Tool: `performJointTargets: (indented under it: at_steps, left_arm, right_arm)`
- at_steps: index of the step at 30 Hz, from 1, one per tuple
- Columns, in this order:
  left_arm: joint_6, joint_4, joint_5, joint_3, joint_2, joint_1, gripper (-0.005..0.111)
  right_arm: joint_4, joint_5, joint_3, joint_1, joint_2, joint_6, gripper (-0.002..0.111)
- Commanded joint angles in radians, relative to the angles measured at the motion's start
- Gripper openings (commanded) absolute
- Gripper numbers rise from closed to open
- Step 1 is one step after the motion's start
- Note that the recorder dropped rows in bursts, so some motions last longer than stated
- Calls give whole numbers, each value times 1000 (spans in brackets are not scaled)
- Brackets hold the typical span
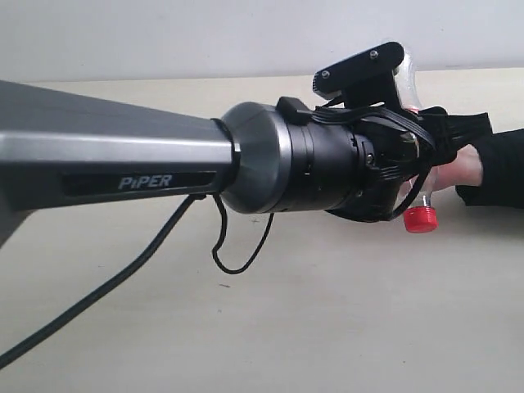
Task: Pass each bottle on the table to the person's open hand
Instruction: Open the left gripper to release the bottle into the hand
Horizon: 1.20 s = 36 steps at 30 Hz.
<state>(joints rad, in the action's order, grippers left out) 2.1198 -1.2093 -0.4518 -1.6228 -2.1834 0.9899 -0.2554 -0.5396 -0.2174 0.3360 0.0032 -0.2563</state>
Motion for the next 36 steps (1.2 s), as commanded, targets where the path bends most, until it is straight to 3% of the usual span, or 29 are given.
performJointTargets:
  at_steps: [1,11,13,16,21,23,36]
  left_arm:
    - [4,33,20,-41,-42,-4,0]
    - [4,16,67,-63,-77,-11,1]
    - [4,16,85,-63,-77,-13,7]
    - [4,16,85,-63,-77,-13,31]
    - [4,16,85,-63,-77,-13,94]
    - [4,16,81,-63,-77,-13,106]
    - [4,16,91,-63,-77,-13,105]
  right_arm:
    - [0,11,3,1,-3,-4,0]
    - [0,11,3,1,-3,-4,0]
    - [0,11,3,1,-3,-4,0]
    - [0,11,3,1,-3,-4,0]
    - [0,11,3,1,-3,-4,0]
    - [0,11,3,1,-3,-4,0]
    - [0,11,3,1,-3,-4,0]
